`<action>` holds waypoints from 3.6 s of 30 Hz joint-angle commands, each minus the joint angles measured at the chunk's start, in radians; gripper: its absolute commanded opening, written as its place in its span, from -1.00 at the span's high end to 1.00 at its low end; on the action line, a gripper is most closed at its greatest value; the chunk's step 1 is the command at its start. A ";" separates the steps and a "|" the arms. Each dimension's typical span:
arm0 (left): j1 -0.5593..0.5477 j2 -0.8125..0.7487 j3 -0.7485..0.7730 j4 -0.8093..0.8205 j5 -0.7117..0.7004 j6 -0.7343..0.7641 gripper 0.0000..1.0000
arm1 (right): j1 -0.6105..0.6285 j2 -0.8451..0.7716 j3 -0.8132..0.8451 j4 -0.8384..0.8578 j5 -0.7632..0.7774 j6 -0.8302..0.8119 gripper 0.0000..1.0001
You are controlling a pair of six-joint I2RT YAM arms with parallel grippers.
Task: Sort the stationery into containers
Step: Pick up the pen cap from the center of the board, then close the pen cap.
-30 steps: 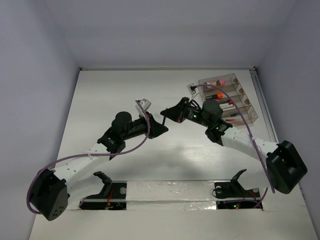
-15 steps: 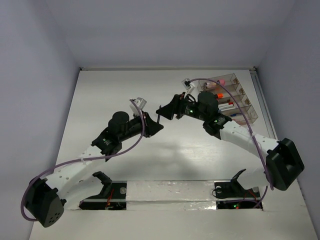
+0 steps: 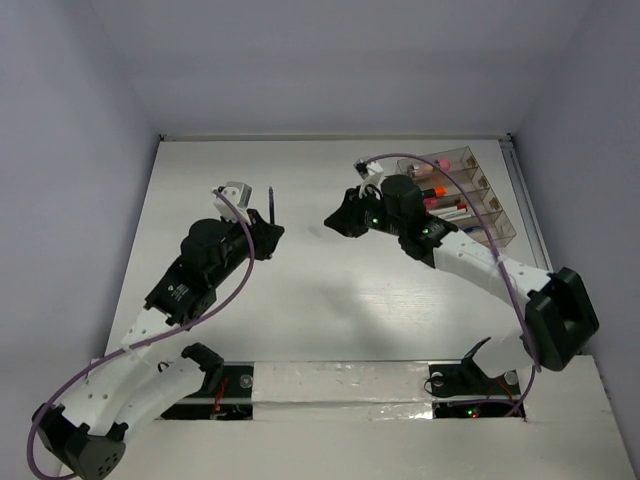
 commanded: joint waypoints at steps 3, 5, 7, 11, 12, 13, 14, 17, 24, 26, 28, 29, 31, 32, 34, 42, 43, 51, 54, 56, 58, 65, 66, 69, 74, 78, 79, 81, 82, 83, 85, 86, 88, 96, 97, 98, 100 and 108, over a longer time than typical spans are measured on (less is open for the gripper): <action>0.034 -0.049 0.034 -0.023 -0.085 0.103 1.00 | 0.007 0.184 0.148 -0.178 0.009 -0.091 0.61; 0.048 -0.060 0.016 -0.009 -0.069 0.108 1.00 | 0.007 0.242 0.192 -0.192 0.003 -0.097 0.51; 0.077 -0.067 0.007 -0.005 -0.059 0.117 1.00 | 0.007 0.330 0.234 -0.239 0.026 -0.120 0.18; 0.100 -0.086 -0.010 0.009 0.009 0.117 1.00 | 0.007 0.457 0.367 -0.336 0.126 -0.229 -0.26; 0.115 -0.090 -0.013 0.014 0.026 0.112 1.00 | 0.007 0.485 0.440 -0.385 0.153 -0.249 -0.27; 0.129 -0.098 -0.019 0.017 0.043 0.112 1.00 | 0.007 0.546 0.479 -0.410 0.164 -0.270 -0.28; 0.129 -0.101 -0.018 0.014 0.040 0.112 1.00 | 0.007 0.580 0.524 -0.442 0.179 -0.305 -0.29; 0.139 -0.110 -0.019 0.009 0.042 0.112 1.00 | 0.007 0.695 0.677 -0.542 0.206 -0.382 -0.29; 0.139 -0.112 -0.023 0.015 0.080 0.111 1.00 | 0.007 0.911 0.990 -0.795 0.252 -0.511 -0.25; 0.139 -0.117 -0.024 0.017 0.079 0.111 1.00 | 0.019 0.937 1.022 -0.819 0.261 -0.539 -0.25; 0.139 -0.117 -0.023 0.017 0.080 0.111 1.00 | 0.028 0.971 1.062 -0.849 0.265 -0.553 -0.25; 0.139 -0.115 -0.023 0.018 0.083 0.111 1.00 | 0.039 0.983 1.076 -0.858 0.267 -0.557 -0.26; 0.139 -0.112 -0.023 0.018 0.086 0.111 1.00 | 0.051 1.019 1.113 -0.884 0.281 -0.565 -0.26; 0.139 -0.112 -0.023 0.018 0.086 0.111 1.00 | 0.062 1.031 1.125 -0.893 0.284 -0.573 -0.26; 0.139 -0.110 -0.023 0.018 0.088 0.112 1.00 | 0.073 1.053 1.148 -0.915 0.305 -0.579 -0.25; 0.139 -0.109 -0.023 0.018 0.086 0.112 1.00 | 0.113 1.117 1.182 -0.961 0.409 -0.585 0.30; 0.148 -0.109 -0.023 0.018 0.086 0.112 1.00 | 0.113 1.116 1.179 -0.959 0.410 -0.580 0.32; 0.148 -0.104 -0.023 0.021 0.086 0.114 1.00 | 0.113 1.071 1.106 -0.939 0.420 -0.545 -0.04; 0.157 -0.101 -0.023 0.021 0.088 0.114 1.00 | 0.113 1.053 1.089 -0.941 0.410 -0.554 -0.05; 0.157 -0.100 -0.023 0.021 0.086 0.114 1.00 | 0.113 1.054 1.087 -0.948 0.394 -0.563 -0.05; 0.157 -0.101 -0.023 0.021 0.088 0.114 1.00 | 0.113 1.060 1.087 -0.956 0.393 -0.565 -0.03; 0.157 -0.103 -0.024 0.020 0.080 0.114 1.00 | 0.104 1.088 1.095 -0.982 0.344 -0.568 0.40; 0.157 -0.103 -0.023 0.020 0.080 0.115 1.00 | 0.103 1.082 1.090 -0.984 0.339 -0.567 0.51; 0.157 -0.101 -0.023 0.020 0.082 0.115 1.00 | 0.094 1.066 1.061 -0.973 0.307 -0.559 0.82; 0.166 -0.098 -0.024 0.020 0.080 0.115 1.00 | 0.070 0.994 1.003 -0.896 0.264 -0.480 1.00; 0.166 -0.095 -0.024 0.020 0.077 0.115 1.00 | 0.015 0.835 0.851 -0.626 0.135 -0.284 1.00; 0.166 -0.095 -0.024 0.020 0.077 0.115 1.00 | 0.014 0.797 0.807 -0.564 0.080 -0.245 1.00; 0.166 -0.095 -0.024 0.020 0.080 0.115 1.00 | 0.002 0.688 0.693 -0.431 0.048 -0.141 1.00; 0.166 -0.094 -0.026 0.020 0.082 0.115 1.00 | 0.002 0.656 0.662 -0.387 0.003 -0.111 1.00; 0.166 -0.094 -0.026 0.020 0.083 0.114 1.00 | -0.007 0.625 0.607 -0.353 -0.020 -0.079 1.00; 0.166 -0.090 -0.026 0.021 0.086 0.114 1.00 | -0.007 0.547 0.553 -0.248 -0.073 0.016 1.00; 0.166 -0.090 -0.024 0.020 0.086 0.114 1.00 | -0.007 0.524 0.530 -0.214 -0.090 0.054 1.00; 0.166 -0.090 -0.026 0.021 0.086 0.112 1.00 | -0.016 0.455 0.448 -0.087 -0.126 0.160 1.00; 0.166 -0.086 -0.027 0.038 0.134 0.109 1.00 | -0.016 0.261 0.254 0.226 -0.154 0.329 1.00; 0.166 -0.087 -0.029 0.043 0.145 0.109 1.00 | -0.016 0.244 0.231 0.243 -0.143 0.329 1.00; 0.166 -0.090 -0.030 0.044 0.161 0.109 1.00 | -0.016 0.229 0.220 0.263 -0.141 0.334 1.00; 0.166 -0.098 -0.036 0.061 0.186 0.108 1.00 | -0.016 0.180 0.190 0.351 -0.132 0.345 1.00; 0.166 -0.057 -0.064 0.159 0.465 0.072 1.00 | -0.016 0.071 0.035 0.676 -0.037 0.374 1.00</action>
